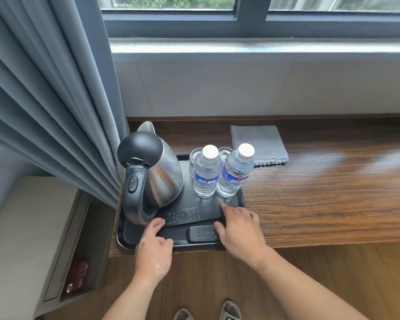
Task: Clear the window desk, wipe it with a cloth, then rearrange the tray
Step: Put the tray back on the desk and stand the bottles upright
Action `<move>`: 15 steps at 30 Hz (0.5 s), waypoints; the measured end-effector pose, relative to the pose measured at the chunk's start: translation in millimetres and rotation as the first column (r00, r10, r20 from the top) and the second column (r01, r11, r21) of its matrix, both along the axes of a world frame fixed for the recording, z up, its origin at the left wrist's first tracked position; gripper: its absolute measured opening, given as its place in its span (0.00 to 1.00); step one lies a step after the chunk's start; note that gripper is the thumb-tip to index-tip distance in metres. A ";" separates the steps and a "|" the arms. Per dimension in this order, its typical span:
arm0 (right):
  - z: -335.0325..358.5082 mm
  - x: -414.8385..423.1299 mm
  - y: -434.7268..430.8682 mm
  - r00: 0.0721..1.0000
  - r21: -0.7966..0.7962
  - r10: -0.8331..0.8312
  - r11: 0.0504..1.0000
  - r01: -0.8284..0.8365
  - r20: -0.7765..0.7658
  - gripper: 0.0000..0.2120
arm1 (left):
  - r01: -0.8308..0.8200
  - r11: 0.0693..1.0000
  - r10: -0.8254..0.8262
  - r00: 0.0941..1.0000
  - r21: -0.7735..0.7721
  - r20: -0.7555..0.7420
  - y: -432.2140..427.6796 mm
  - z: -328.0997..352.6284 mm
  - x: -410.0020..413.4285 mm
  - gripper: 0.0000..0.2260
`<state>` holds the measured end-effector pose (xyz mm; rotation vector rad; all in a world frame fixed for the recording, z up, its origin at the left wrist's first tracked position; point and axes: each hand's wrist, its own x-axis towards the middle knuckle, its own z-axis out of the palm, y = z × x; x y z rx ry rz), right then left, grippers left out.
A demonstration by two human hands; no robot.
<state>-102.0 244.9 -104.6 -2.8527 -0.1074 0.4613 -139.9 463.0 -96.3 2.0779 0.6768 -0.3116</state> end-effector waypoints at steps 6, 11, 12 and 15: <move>3.7 -12.0 -29.4 0.997 -0.027 0.034 0.999 -0.032 0.066 0.32 | 0.045 0.997 -0.044 0.999 -0.069 0.013 -17.9 -5.9 5.5 0.26; 0.3 -16.6 -36.4 0.990 -0.046 0.026 0.999 -0.020 0.141 0.34 | 0.111 0.993 -0.112 0.994 -0.050 -0.003 -23.6 -7.1 12.1 0.27; -0.5 -17.4 -36.6 0.989 -0.048 0.023 0.999 -0.016 0.146 0.33 | 0.116 0.992 -0.116 0.993 -0.044 -0.002 -23.7 -6.8 12.1 0.28; -1.9 -19.7 -37.8 0.989 -0.036 -0.002 0.999 0.008 0.151 0.29 | 0.125 0.992 -0.125 0.992 -0.025 -0.002 -24.1 -6.7 10.7 0.27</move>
